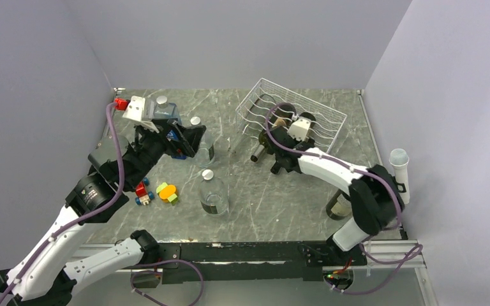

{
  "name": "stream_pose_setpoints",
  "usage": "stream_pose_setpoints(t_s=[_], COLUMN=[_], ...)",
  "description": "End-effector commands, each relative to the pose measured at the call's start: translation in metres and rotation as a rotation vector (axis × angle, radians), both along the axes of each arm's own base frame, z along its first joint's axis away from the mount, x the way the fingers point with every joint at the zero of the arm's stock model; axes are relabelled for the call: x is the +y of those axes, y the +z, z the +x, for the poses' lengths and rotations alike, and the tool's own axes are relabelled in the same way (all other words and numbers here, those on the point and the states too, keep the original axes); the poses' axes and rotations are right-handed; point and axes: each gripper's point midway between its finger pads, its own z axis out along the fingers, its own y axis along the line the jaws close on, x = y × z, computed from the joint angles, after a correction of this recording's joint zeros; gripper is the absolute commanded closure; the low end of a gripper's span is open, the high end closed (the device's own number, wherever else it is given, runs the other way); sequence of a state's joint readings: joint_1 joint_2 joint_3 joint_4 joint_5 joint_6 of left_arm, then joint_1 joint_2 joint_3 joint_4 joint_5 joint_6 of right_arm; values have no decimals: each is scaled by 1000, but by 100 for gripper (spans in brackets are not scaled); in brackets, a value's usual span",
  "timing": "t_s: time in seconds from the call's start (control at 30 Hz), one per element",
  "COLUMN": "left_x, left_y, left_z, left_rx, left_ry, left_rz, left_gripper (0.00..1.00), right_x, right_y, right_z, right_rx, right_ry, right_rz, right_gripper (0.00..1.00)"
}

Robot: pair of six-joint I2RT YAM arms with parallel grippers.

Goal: Put the wine bottle on the wine rack

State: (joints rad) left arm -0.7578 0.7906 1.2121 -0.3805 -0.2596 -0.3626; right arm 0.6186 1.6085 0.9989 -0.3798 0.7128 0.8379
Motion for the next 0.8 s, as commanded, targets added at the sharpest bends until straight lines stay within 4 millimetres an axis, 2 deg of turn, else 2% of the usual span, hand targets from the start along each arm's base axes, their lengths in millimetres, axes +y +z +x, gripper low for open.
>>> stream_pose_setpoints(t_s=[0.0,0.17,0.23,0.37,0.5,0.6,0.77], left_x=[5,6,6,-2,-18,-30,-39], left_y=[14,8,6,0,-13,-23,-33], left_z=[-5,-4,-2,2,6,8,9], left_rx=[-35,-28,-18,-13,2,21,60], left_ry=[3,11,22,1,-45,-83,-112], left_rz=[-43,-36,-43,-34,-47,-57,-56], left_gripper=[1,1,1,1,1,1,1], right_x=[4,11,2,-31,-78,-104,-149], right_y=[59,122,150,205,235,253,265], right_z=[3,-11,-22,-48,-78,-96,-124], right_rx=[-121,-194,-222,-299,-307,-351,-369], right_ry=[98,261,288,298,214,162,-18], right_rz=[-18,-28,-35,-84,-140,-171,-220], right_gripper=[0,0,1,5,5,5,6])
